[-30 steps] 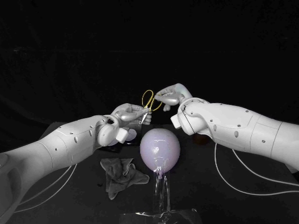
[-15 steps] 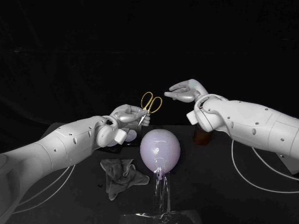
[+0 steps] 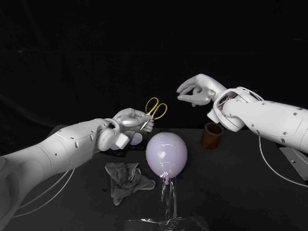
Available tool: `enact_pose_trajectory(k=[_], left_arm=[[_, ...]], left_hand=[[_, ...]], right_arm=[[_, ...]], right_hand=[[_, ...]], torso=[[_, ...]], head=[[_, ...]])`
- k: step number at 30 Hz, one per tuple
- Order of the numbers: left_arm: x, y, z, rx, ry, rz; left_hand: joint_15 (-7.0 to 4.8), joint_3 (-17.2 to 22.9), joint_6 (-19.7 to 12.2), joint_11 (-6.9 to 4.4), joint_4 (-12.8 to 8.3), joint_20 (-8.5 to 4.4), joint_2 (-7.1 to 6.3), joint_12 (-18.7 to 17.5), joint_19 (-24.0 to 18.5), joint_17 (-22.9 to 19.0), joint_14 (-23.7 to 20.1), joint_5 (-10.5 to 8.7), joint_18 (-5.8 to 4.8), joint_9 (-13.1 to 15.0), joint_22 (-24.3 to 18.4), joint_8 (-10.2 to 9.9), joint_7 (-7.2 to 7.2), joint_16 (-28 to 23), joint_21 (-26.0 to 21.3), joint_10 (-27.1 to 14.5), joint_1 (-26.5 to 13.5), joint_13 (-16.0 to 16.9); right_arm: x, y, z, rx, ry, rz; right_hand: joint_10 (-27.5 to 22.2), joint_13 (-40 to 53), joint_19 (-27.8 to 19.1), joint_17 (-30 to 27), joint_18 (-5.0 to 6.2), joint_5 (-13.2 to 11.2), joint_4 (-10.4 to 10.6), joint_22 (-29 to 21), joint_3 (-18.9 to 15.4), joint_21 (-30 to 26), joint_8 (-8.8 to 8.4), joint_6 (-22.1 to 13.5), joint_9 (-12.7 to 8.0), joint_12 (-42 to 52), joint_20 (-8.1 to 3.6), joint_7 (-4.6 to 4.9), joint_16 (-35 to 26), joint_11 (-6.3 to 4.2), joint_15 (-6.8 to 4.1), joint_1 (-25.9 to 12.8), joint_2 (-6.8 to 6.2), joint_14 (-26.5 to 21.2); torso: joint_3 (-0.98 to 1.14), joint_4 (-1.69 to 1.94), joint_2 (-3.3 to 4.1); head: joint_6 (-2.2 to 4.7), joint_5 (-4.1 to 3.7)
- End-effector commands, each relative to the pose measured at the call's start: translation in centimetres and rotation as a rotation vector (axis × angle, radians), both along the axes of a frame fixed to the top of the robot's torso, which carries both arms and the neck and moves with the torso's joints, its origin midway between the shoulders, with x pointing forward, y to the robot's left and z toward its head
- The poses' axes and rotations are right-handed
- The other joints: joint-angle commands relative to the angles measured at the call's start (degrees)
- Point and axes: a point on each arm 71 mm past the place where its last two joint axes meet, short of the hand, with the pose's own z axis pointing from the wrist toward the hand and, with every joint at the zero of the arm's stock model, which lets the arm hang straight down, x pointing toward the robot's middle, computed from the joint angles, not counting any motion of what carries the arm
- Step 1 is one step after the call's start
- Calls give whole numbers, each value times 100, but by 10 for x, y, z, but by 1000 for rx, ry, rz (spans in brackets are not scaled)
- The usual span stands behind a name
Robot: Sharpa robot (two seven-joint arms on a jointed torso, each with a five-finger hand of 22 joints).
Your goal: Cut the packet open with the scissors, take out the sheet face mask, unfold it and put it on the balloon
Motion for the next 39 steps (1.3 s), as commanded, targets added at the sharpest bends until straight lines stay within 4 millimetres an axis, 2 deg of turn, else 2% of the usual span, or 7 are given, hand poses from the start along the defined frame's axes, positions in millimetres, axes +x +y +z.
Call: enact_pose_trajectory(k=[1,6,11,20,23,28,39], left_arm=[[-2,-4,1,8,6,-50],[-2,-6,1,11,9,-57],[-3,-6,1,12,11,-59],[-3,-6,1,15,12,-57],[-3,-6,1,15,12,-59],[-3,-8,1,14,12,-63],[-3,-11,1,12,10,-69]], left_hand=[[-8,568,-40,-36,-516,2,6,3,-6,10,36,14,52,440,7,41,-8,-32,35,94,-59,7],[-8,602,-44,-36,-533,1,0,3,-8,19,39,13,52,466,8,49,-8,-32,40,98,-95,8],[-8,617,-46,-37,-541,1,-3,4,-8,23,40,13,52,479,9,52,-7,-32,43,101,-112,8],[-10,652,-49,-37,-558,1,-11,6,-6,35,46,13,53,513,11,63,-7,-31,51,110,-160,9],[-10,652,-49,-37,-558,1,-11,6,-6,35,46,13,53,513,11,63,-7,-31,51,110,-160,9],[-11,658,-49,-39,-564,1,-16,6,-7,38,49,13,52,522,11,67,-8,-30,52,114,-172,10],[-12,666,-50,-40,-569,1,-18,7,-8,40,51,13,52,528,11,69,-9,-30,53,116,-179,10]], right_arm=[[-11,28,0,-292,-139,128],[-18,53,2,-417,-235,139],[-21,70,2,-483,-293,138],[-28,94,0,-568,-410,141],[-28,99,-2,-592,-416,144],[-28,105,-8,-633,-402,148],[-22,109,-18,-702,-341,132]], right_hand=[[37,-30,595,2779,-294,250,-41,2078,582,2012,-200,180,-172,-162,-6,-10,2296,7,70,-89,-335,371],[-72,-29,583,2927,-315,230,-38,2366,667,2263,-266,143,-208,-162,33,-21,2391,17,87,-156,-421,377],[-107,-24,588,3093,-326,126,-32,2544,693,2418,-300,127,-226,-156,52,-41,2478,10,92,-209,-473,403],[-347,-30,399,3034,-269,26,-78,2439,717,2313,-370,65,-261,-167,17,-96,2472,-36,65,-212,-539,378],[-365,-30,388,3031,-265,23,-82,2434,720,2306,-375,60,-263,-168,5,-107,2472,-46,51,-209,-542,377],[-632,-37,272,3010,-230,-3,-85,2319,664,2186,-453,-49,-297,-172,-129,-176,2463,-115,-108,-253,-591,374],[-724,-32,231,2998,-219,-10,-85,2278,623,2132,-475,-78,-306,-159,-176,-217,2456,-157,-151,-255,-575,375]], torso=[[-17,5,-2],[-28,24,4],[-32,13,5],[-11,2,-6],[-11,0,-7],[-11,1,-8],[-18,2,-6]], head=[[17,-26],[43,-22],[48,-3],[54,1],[55,7],[58,11],[72,14]])
